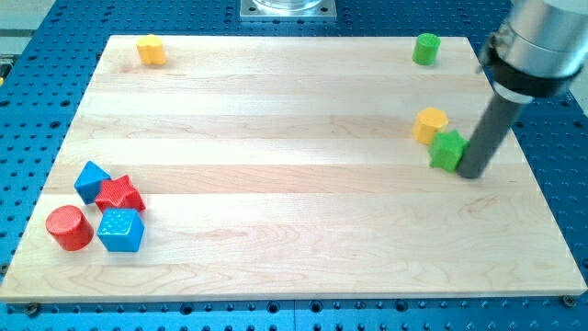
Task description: Move the green star and the hexagon towards the top
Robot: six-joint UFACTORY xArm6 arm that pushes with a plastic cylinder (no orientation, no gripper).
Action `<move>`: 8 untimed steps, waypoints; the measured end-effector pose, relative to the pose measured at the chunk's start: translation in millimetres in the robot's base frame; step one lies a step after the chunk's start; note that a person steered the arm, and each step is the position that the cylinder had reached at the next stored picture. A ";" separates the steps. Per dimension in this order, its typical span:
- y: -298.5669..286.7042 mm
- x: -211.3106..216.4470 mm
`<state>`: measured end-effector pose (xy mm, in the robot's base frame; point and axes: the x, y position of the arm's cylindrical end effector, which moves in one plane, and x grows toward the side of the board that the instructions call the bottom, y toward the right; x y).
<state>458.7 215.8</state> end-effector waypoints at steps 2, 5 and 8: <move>-35.0 34.3; -46.6 -105.2; -69.1 -61.0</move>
<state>397.7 146.7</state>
